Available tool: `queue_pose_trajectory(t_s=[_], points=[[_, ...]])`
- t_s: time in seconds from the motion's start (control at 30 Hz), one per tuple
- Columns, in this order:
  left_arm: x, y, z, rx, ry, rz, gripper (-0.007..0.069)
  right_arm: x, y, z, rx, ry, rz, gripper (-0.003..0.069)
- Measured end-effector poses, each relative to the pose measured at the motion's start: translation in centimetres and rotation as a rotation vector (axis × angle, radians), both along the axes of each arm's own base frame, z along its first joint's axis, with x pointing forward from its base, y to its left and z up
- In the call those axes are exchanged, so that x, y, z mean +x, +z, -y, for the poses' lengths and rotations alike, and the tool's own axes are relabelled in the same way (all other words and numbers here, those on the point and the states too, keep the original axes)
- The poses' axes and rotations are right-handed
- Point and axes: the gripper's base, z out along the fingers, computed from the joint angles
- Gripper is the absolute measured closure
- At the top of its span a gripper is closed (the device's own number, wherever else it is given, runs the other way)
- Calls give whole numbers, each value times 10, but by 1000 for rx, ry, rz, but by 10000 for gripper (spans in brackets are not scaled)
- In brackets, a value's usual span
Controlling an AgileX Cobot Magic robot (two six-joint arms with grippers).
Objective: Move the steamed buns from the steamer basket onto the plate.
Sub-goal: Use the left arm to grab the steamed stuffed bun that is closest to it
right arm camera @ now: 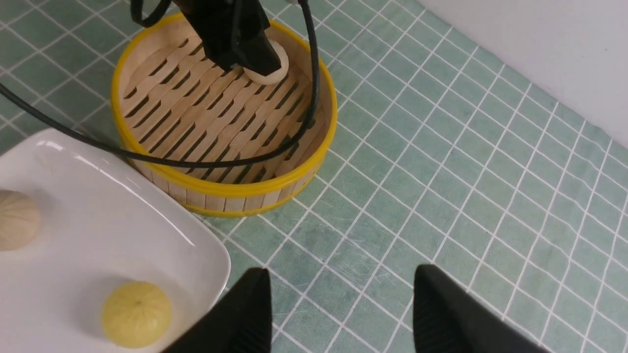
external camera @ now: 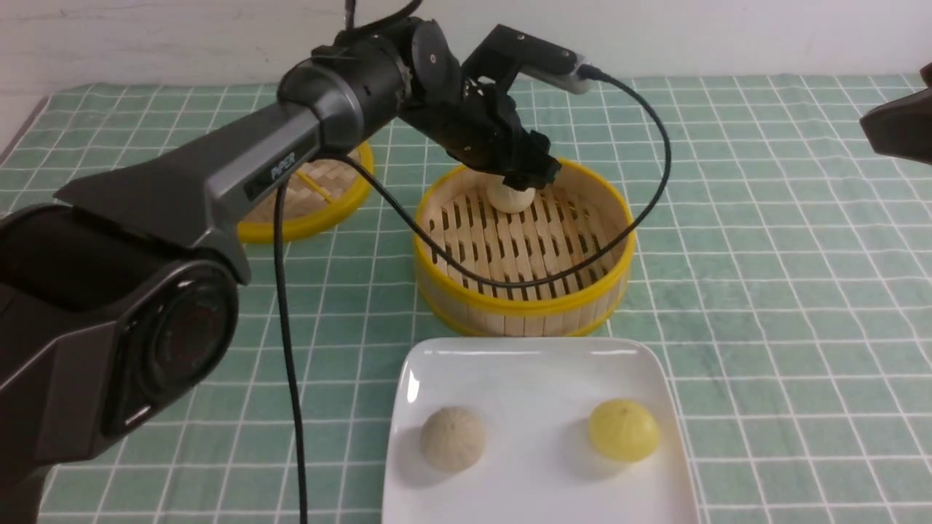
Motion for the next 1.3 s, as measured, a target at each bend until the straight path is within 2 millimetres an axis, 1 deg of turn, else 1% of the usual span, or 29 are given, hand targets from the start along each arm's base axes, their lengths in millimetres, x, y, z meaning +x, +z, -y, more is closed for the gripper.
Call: queue_pose_trajectory(t_s=[0.13,0.17,0.23,0.73,0.87,0.93,1.03,1.17,1.3], points=[[4,-2,-3,24,27,12,148,0,0,0,-3,0,1,258],[6,-7,-4,53,27,15,153,0,0,0,-2,2,1,258],[6,-9,-6,70,28,12,158,0,0,0,-2,2,1,258],[7,-9,-6,72,30,16,175,0,0,0,-3,2,1,258],[8,-20,-4,70,28,-8,175,0,0,0,-4,4,2,258],[9,-34,-1,76,23,-36,175,0,0,0,-6,4,1,258],[9,-44,2,83,18,-45,175,1,-1,0,-6,4,0,258],[10,-46,4,88,23,-27,190,1,-1,0,-6,4,0,258],[11,-46,4,87,25,-23,225,1,-1,-1,-3,5,6,258]])
